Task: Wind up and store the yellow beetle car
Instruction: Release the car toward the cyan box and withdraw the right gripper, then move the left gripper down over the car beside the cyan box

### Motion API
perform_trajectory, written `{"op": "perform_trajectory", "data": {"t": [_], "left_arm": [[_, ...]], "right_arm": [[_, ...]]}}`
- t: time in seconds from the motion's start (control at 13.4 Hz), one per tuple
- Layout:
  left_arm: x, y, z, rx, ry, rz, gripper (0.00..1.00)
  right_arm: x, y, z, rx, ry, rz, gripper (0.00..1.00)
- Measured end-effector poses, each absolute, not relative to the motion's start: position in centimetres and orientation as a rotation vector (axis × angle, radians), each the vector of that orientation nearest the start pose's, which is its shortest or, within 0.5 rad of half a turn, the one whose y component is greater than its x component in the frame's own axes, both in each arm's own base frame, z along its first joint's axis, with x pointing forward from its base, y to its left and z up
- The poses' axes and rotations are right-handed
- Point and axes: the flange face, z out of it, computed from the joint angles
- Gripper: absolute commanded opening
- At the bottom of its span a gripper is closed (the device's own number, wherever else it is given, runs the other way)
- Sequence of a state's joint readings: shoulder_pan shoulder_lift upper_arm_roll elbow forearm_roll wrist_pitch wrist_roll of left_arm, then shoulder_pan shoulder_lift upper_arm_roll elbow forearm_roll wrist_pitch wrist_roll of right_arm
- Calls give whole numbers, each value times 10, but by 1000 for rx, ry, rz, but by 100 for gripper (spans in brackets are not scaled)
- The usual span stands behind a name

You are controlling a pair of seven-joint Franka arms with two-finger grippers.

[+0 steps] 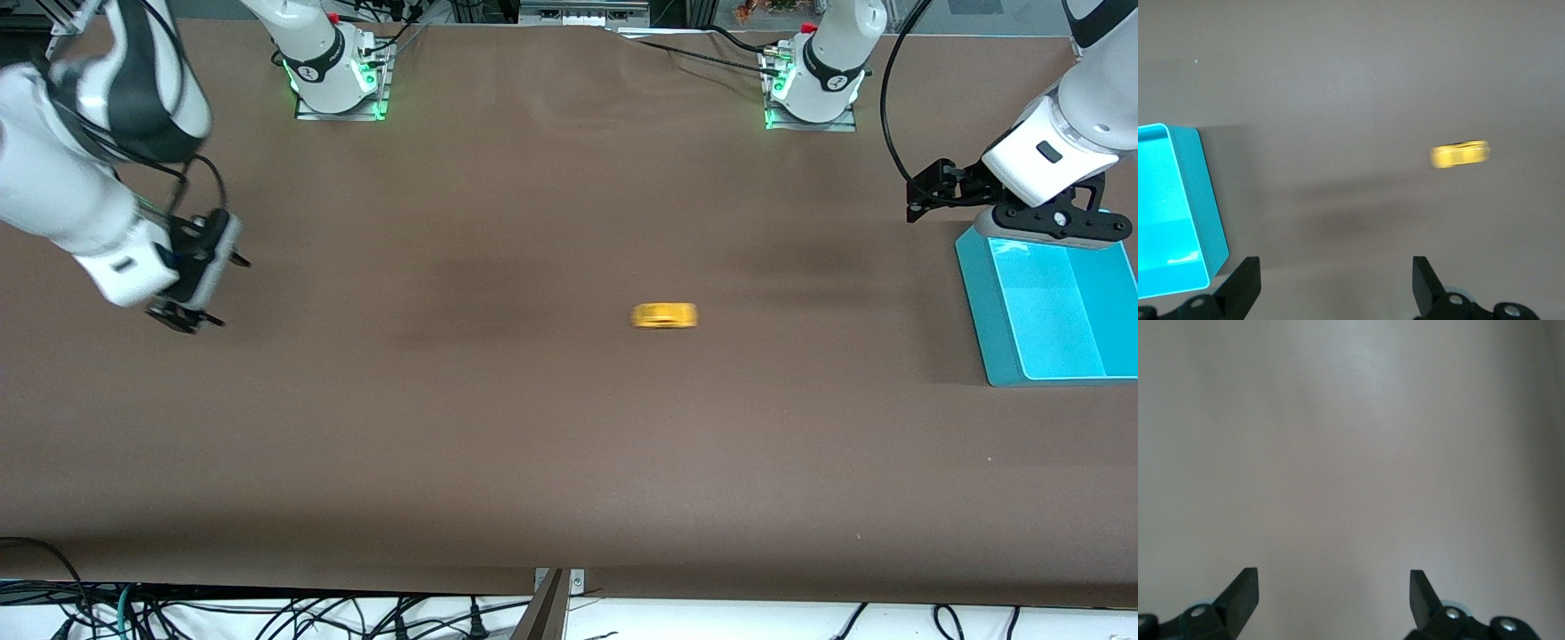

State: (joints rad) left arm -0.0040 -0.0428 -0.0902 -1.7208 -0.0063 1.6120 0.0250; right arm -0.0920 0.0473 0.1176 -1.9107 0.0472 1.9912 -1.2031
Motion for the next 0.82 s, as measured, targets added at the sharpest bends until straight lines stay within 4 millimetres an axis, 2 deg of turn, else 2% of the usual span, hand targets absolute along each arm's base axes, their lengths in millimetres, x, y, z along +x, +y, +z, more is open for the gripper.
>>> {"op": "perform_trajectory", "data": {"t": [0.15, 0.3, 0.52, 0.82], "left_arm": [[536, -52, 579, -3133, 187, 128, 100], [534, -55, 578, -3131, 195, 151, 100], [533, -61, 578, -3128, 213, 158, 100], [531, -61, 576, -3125, 217, 186, 100]], "right_arm": [[560, 1, 504, -2751, -1478, -92, 100], [547, -8, 525, -2897, -1157, -85, 100], [537, -10, 538, -3011, -756, -30, 100], [536, -10, 548, -3062, -495, -18, 100]]}}
